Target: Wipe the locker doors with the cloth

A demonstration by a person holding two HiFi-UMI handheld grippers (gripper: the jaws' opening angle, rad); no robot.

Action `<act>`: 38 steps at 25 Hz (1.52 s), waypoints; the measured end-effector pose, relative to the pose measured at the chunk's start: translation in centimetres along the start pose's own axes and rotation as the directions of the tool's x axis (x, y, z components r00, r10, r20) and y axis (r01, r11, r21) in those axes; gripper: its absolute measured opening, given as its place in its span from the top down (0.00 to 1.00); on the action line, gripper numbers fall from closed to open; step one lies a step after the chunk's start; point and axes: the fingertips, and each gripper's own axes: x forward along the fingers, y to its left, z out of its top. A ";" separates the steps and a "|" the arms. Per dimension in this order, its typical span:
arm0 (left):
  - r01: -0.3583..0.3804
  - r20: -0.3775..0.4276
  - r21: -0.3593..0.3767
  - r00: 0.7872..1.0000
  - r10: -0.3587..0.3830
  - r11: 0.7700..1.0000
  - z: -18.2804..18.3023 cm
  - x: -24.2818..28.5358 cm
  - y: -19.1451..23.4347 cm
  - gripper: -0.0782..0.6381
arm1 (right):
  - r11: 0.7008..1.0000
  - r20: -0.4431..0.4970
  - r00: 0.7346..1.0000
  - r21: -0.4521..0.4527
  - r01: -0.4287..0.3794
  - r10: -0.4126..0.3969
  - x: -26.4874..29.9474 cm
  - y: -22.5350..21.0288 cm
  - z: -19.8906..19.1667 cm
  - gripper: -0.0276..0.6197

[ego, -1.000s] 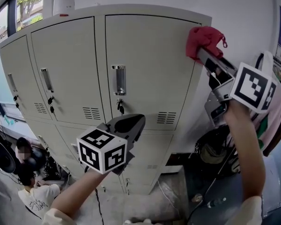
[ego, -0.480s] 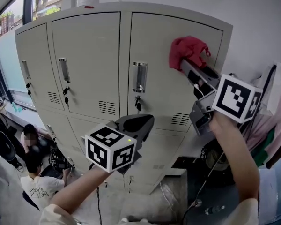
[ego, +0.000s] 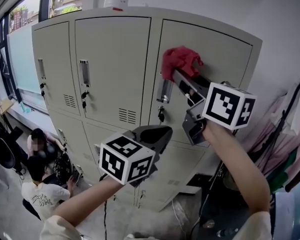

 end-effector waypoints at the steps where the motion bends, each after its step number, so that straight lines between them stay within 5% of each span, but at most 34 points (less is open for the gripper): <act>1: 0.000 0.002 0.002 1.000 0.000 1.000 0.1 -0.1 0.0 0.88 | 1.000 -0.002 1.000 0.005 -0.007 0.007 0.5 0.1 -0.2 0.79; 13: -0.035 0.021 0.011 0.999 0.035 0.999 0.6 -0.1 0.8 0.88 | 0.999 -0.040 0.999 -0.036 -0.021 0.019 2.5 -0.1 -1.0 0.80; 38: 0.010 0.035 -0.002 0.999 -0.010 1.000 0.8 1.4 0.3 0.88 | 0.998 -0.015 0.998 -0.020 0.056 -0.057 -2.2 -3.6 0.1 0.80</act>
